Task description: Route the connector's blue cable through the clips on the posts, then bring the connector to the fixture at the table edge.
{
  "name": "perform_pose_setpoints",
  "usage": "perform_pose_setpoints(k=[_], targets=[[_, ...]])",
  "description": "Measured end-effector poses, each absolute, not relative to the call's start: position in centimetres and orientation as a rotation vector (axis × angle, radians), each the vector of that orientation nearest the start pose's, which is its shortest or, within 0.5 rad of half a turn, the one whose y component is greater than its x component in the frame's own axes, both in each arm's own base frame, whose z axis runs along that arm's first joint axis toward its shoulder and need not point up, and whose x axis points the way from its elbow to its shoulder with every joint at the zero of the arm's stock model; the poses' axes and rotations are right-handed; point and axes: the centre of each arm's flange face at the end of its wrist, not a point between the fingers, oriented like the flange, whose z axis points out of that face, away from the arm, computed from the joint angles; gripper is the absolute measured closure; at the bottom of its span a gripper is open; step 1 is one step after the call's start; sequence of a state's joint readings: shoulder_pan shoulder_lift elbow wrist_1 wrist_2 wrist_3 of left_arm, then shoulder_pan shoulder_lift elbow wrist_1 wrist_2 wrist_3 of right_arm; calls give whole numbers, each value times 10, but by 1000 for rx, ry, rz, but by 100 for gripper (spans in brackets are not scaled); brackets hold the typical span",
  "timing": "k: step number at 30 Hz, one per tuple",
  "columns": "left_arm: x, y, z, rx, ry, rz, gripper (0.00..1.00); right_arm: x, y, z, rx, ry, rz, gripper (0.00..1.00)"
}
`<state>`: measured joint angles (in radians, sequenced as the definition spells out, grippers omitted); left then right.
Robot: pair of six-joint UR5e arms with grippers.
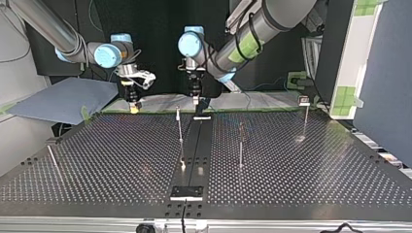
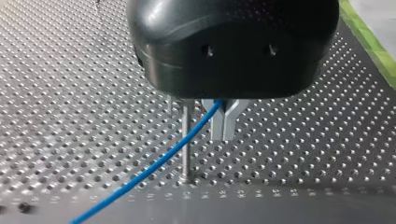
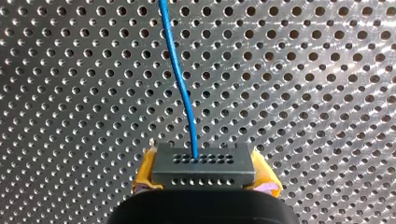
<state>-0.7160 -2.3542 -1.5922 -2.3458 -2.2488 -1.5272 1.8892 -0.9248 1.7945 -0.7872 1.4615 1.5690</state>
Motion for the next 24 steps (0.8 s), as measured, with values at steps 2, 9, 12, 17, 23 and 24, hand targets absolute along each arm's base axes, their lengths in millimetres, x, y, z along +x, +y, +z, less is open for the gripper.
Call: perform_pose_setpoints(k=[2,9,12,17,23,24], targets=[[446,-480,80,65,1578,4,100,324,-525,95,1586,-1029,1469,100],[453,-484,85,58,1574,-1,100,320,-530,96,1576,-1032,1466,100],[459,-487,90,50,1565,-2,100,318,-533,97,1572,-1033,1464,100],[466,-488,97,45,1557,3,100,317,-536,99,1569,-1033,1464,100],[472,-488,100,46,1551,12,100,318,-540,102,1571,-1033,1464,100],[473,-488,101,47,1551,12,100,318,-541,103,1570,-1033,1464,100]])
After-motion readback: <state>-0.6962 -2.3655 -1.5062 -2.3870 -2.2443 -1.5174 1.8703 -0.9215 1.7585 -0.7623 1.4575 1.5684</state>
